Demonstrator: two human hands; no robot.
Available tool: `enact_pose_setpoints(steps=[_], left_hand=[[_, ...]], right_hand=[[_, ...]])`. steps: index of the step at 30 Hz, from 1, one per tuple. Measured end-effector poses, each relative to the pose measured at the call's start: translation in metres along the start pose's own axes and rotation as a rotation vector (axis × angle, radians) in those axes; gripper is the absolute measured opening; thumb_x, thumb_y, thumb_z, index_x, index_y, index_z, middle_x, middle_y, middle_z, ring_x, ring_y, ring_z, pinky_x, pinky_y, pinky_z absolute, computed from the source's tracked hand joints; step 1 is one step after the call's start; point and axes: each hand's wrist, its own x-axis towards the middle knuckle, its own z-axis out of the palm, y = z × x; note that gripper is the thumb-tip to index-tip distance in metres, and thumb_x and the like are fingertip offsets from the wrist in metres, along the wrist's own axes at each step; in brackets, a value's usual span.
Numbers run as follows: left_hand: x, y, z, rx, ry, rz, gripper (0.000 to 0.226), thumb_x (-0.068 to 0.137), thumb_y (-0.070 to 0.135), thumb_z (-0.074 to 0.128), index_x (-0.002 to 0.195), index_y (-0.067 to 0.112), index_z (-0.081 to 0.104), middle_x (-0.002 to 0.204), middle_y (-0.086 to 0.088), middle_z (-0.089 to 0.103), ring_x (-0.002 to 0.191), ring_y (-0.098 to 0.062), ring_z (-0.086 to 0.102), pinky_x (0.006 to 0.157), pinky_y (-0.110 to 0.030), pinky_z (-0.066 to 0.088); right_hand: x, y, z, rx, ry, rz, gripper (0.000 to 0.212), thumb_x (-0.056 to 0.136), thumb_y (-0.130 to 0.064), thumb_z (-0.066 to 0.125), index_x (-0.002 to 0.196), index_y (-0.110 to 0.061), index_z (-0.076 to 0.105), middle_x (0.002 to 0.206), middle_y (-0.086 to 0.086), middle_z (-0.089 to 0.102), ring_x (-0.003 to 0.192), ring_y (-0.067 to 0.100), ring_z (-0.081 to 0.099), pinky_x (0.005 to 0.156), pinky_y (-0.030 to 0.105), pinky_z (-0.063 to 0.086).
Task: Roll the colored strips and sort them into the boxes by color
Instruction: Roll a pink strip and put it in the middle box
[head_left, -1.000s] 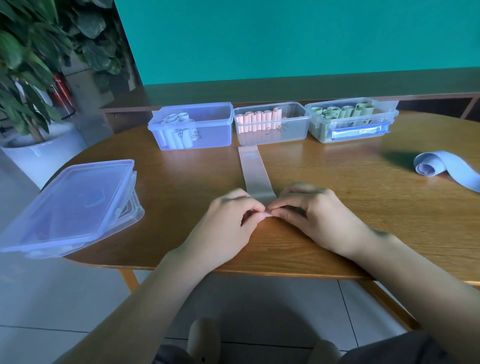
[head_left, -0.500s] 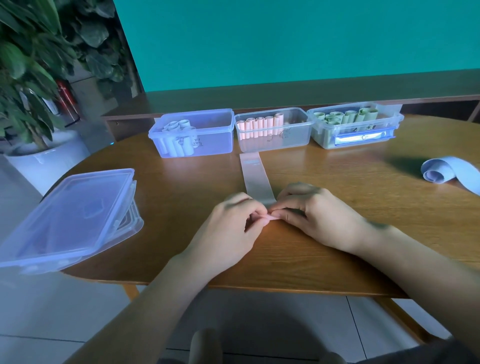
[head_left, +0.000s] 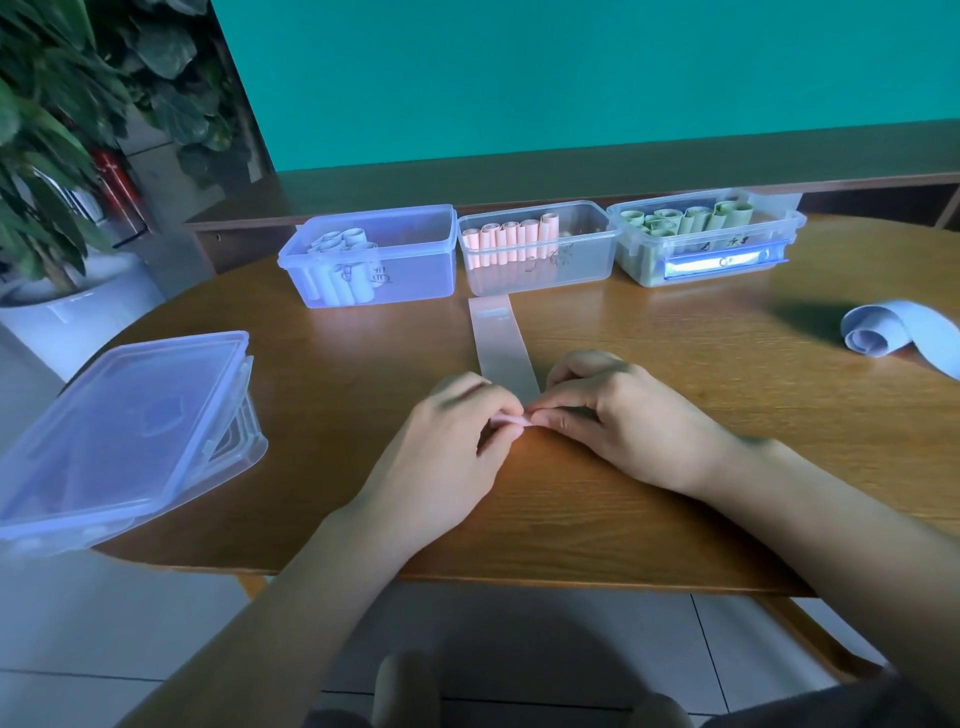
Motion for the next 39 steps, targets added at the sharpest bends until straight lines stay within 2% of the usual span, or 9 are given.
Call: enact_pose_setpoints(steps=[4, 8, 13, 19, 22, 26, 32, 36, 39], left_hand=[[0.004, -0.002, 0.001, -0.016, -0.005, -0.033, 0.018, 0.099, 0.036, 0.057, 0.111, 0.031, 0.069, 0.111, 0.016, 0.059, 0.096, 0.000, 0.050, 0.076, -0.003, 0.034], [0.004, -0.004, 0.004, -0.006, -0.012, -0.045, 0.024, 0.099, 0.038, 0.056, 0.117, 0.030, 0.070, 0.117, 0.013, 0.057, 0.100, -0.001, 0.050, 0.079, -0.004, 0.034], [0.005, -0.003, 0.004, 0.003, -0.011, -0.039, 0.032, 0.099, 0.038, 0.057, 0.127, 0.026, 0.067, 0.119, 0.010, 0.050, 0.103, 0.000, 0.046, 0.088, -0.014, 0.037], [0.005, -0.002, 0.002, 0.013, 0.009, -0.003, 0.025, 0.101, 0.032, 0.054, 0.123, 0.030, 0.067, 0.118, 0.013, 0.053, 0.109, -0.002, 0.047, 0.088, -0.009, 0.033], [0.006, -0.003, 0.004, 0.028, 0.009, -0.003, 0.026, 0.103, 0.031, 0.051, 0.124, 0.031, 0.066, 0.120, 0.013, 0.054, 0.111, -0.002, 0.046, 0.086, -0.006, 0.032], [0.007, -0.005, 0.006, 0.039, 0.009, -0.008, 0.030, 0.104, 0.033, 0.046, 0.128, 0.029, 0.064, 0.125, 0.013, 0.052, 0.116, -0.005, 0.044, 0.091, -0.020, 0.044], [0.007, -0.005, 0.005, 0.045, 0.007, -0.030, 0.034, 0.105, 0.032, 0.045, 0.136, 0.027, 0.058, 0.132, 0.010, 0.053, 0.122, -0.009, 0.041, 0.096, -0.026, 0.044], [0.007, -0.004, 0.005, 0.069, 0.008, -0.027, 0.032, 0.105, 0.030, 0.044, 0.132, 0.026, 0.061, 0.130, 0.012, 0.055, 0.122, -0.008, 0.038, 0.099, -0.025, 0.042], [0.008, -0.005, 0.006, 0.073, -0.005, -0.045, 0.033, 0.106, 0.030, 0.042, 0.134, 0.027, 0.059, 0.133, 0.014, 0.054, 0.125, -0.009, 0.035, 0.103, -0.026, 0.037]], right_hand=[[-0.001, -0.001, 0.003, -0.035, 0.041, -0.009, 0.033, 0.100, -0.044, 0.052, 0.117, -0.028, 0.075, 0.108, -0.007, 0.059, 0.103, 0.013, 0.057, 0.085, 0.042, 0.054], [0.001, 0.000, 0.004, -0.047, 0.092, -0.056, 0.018, 0.098, -0.028, 0.066, 0.113, -0.022, 0.076, 0.106, -0.007, 0.067, 0.100, 0.012, 0.063, 0.088, 0.037, 0.053], [0.004, 0.005, 0.004, -0.031, 0.063, -0.009, 0.019, 0.098, -0.031, 0.066, 0.115, -0.027, 0.075, 0.108, -0.011, 0.067, 0.103, 0.010, 0.062, 0.089, 0.039, 0.054], [0.007, 0.009, 0.004, -0.032, 0.042, 0.001, 0.024, 0.102, -0.033, 0.058, 0.120, -0.029, 0.073, 0.109, -0.012, 0.068, 0.104, 0.008, 0.060, 0.093, 0.038, 0.052], [0.006, 0.010, 0.007, -0.062, 0.048, 0.035, 0.030, 0.103, -0.041, 0.050, 0.123, -0.031, 0.070, 0.116, -0.013, 0.065, 0.110, 0.012, 0.057, 0.092, 0.042, 0.053], [0.003, 0.007, 0.009, -0.081, 0.089, 0.002, 0.031, 0.104, -0.040, 0.049, 0.123, -0.030, 0.071, 0.116, -0.011, 0.063, 0.109, 0.016, 0.057, 0.091, 0.040, 0.052], [0.006, 0.006, 0.009, -0.073, 0.019, 0.053, 0.033, 0.102, -0.045, 0.048, 0.130, -0.039, 0.066, 0.122, -0.015, 0.060, 0.116, 0.011, 0.053, 0.101, 0.034, 0.046], [0.009, 0.010, 0.009, -0.053, 0.017, 0.064, 0.034, 0.102, -0.045, 0.049, 0.128, -0.034, 0.067, 0.123, -0.016, 0.061, 0.116, 0.011, 0.055, 0.101, 0.038, 0.047], [0.009, 0.010, 0.008, -0.046, 0.024, 0.049, 0.032, 0.103, -0.044, 0.048, 0.128, -0.037, 0.067, 0.124, -0.017, 0.060, 0.118, 0.009, 0.054, 0.103, 0.036, 0.046]])
